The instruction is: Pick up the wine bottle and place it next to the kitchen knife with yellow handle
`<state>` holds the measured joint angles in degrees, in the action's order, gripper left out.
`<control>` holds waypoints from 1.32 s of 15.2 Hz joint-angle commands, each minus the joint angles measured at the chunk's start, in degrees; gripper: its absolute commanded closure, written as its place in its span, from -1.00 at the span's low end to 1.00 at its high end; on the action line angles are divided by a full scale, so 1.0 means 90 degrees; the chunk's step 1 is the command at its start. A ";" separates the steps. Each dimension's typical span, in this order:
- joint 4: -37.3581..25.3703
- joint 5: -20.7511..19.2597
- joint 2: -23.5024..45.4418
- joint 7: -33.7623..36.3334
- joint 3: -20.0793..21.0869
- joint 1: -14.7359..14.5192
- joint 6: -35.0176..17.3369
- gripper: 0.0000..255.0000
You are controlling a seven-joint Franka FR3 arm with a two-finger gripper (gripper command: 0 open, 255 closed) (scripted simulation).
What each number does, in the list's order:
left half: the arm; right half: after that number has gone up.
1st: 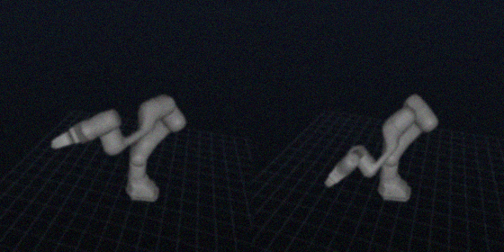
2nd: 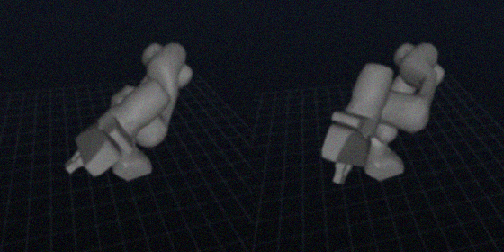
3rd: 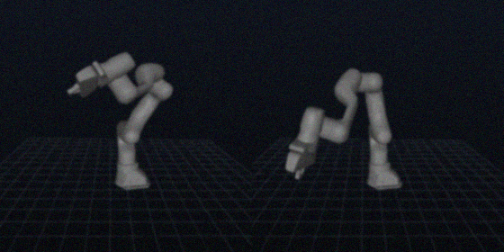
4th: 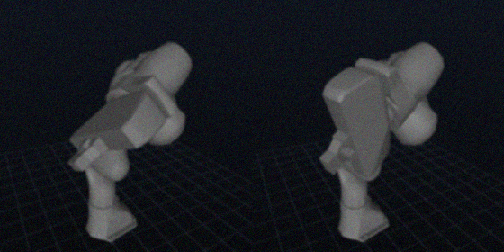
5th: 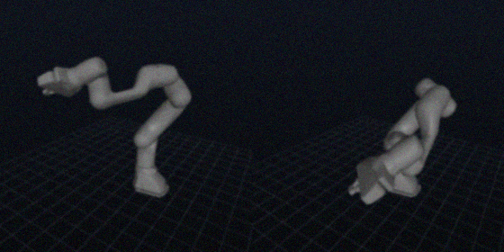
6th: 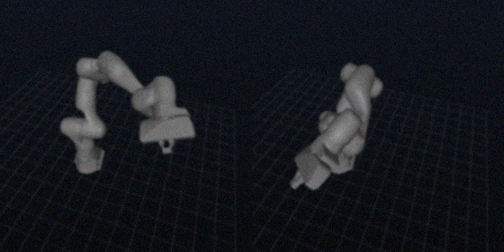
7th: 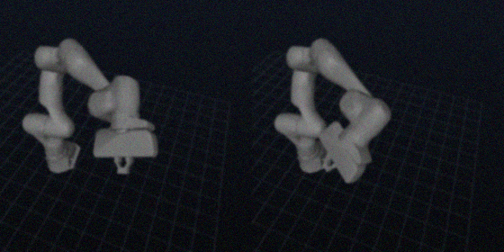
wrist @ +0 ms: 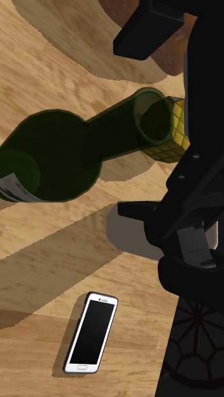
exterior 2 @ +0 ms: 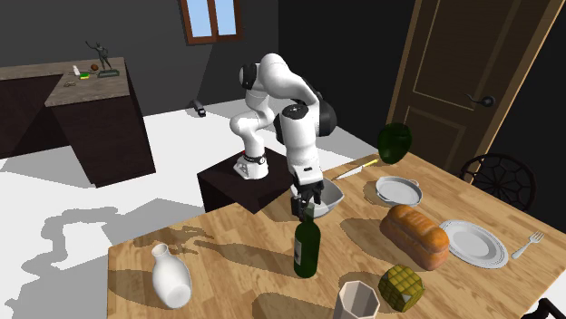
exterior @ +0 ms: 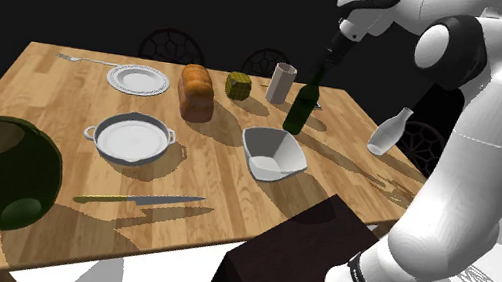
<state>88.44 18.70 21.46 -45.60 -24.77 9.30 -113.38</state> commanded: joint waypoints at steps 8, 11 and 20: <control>0.0008 0.0001 -0.0001 -0.0001 0.0000 -0.0001 -0.0009 1.00; 0.0007 0.0000 -0.0001 -0.0001 0.0000 -0.0001 -0.0007 1.00; -0.0420 -0.0068 -0.0060 0.0104 -0.0029 0.0025 0.0463 1.00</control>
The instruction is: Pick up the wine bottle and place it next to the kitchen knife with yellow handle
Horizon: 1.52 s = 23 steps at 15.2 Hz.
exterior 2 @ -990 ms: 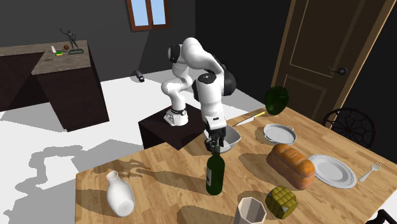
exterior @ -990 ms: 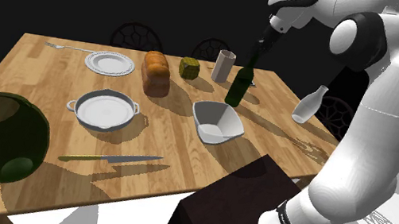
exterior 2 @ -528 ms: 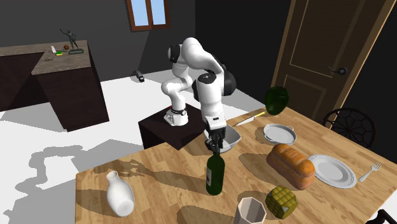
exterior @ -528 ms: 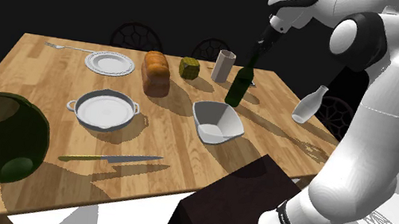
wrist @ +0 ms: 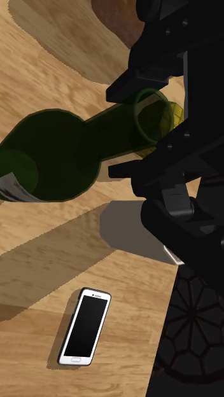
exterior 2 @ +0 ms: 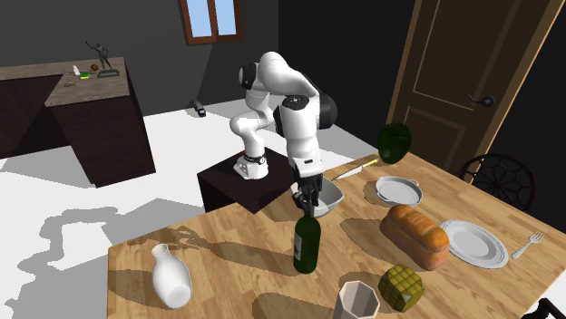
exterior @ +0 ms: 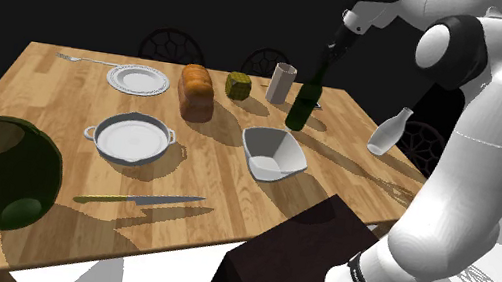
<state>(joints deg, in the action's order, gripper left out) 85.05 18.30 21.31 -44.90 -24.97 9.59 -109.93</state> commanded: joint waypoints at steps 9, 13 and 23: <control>-0.0847 -0.0062 -0.0020 0.0162 -0.0035 0.0080 0.0844 1.00; -0.1281 -0.0050 0.0042 0.0217 -0.0041 0.0143 0.1214 1.00; -0.0520 -0.0597 -0.1118 0.0787 -0.0016 -0.0436 0.1431 1.00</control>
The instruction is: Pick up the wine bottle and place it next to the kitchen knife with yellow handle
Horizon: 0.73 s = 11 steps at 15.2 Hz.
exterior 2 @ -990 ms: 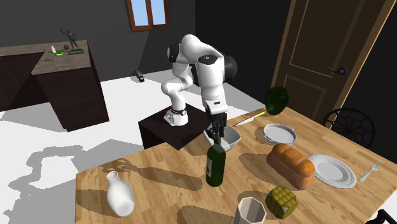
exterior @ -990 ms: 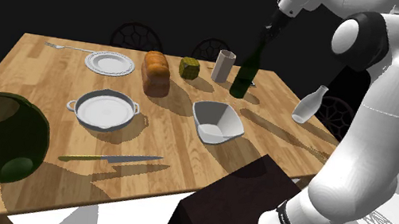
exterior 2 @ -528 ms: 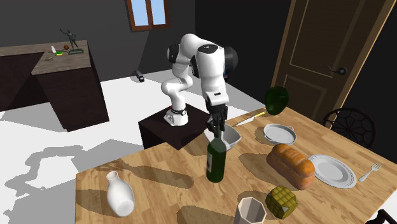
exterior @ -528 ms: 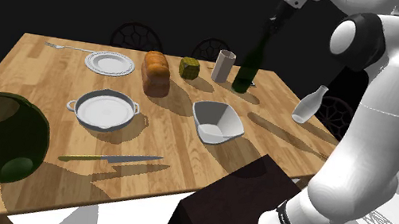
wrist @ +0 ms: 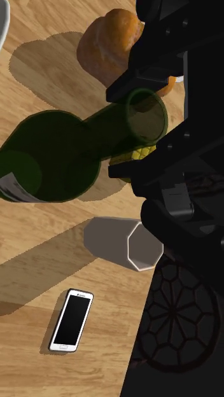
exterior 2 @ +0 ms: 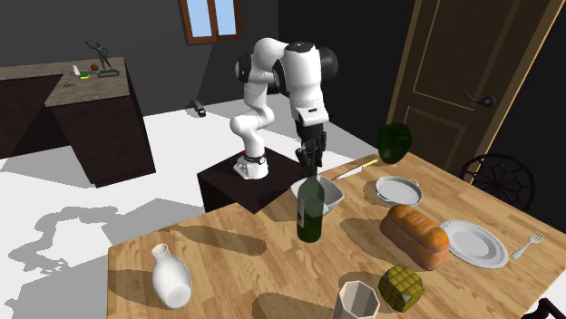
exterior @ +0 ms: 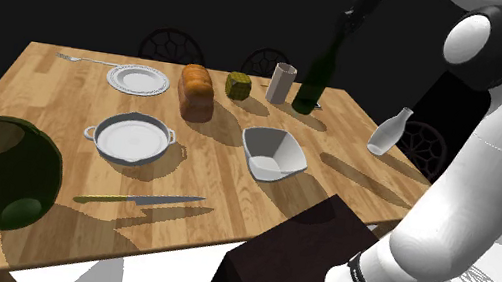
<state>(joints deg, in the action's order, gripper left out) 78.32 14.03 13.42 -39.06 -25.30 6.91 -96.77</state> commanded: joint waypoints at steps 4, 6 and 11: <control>0.0964 -0.0570 -0.1135 0.0664 0.0184 -0.0529 -0.0032 1.00; 0.1257 -0.0768 -0.1543 0.0945 0.0301 -0.0687 0.0014 1.00; 0.1805 -0.1155 -0.2446 0.1660 0.0694 -0.0971 0.0236 1.00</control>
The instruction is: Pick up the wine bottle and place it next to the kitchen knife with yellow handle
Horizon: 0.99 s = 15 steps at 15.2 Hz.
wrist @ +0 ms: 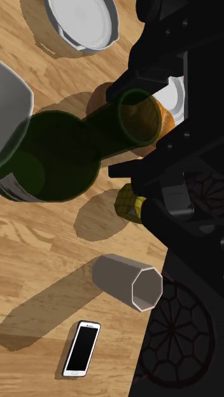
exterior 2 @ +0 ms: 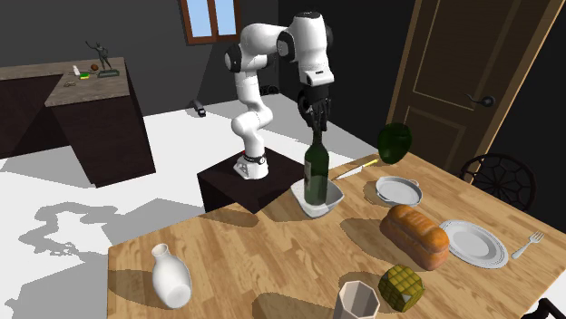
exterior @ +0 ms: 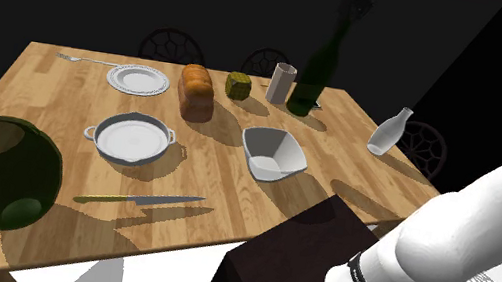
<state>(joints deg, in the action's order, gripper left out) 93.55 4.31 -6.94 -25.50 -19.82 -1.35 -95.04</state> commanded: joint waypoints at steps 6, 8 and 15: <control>0.0465 -0.0322 -0.1038 0.0994 0.0648 -0.0292 0.0463 1.00; 0.0514 -0.0357 -0.1268 0.1269 0.0847 -0.0359 0.0628 1.00; 0.0427 -0.0346 -0.1856 0.2224 0.1559 -0.0589 0.1264 1.00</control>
<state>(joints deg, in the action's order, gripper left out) 97.67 1.15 -22.92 -6.67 -6.64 -6.40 -84.65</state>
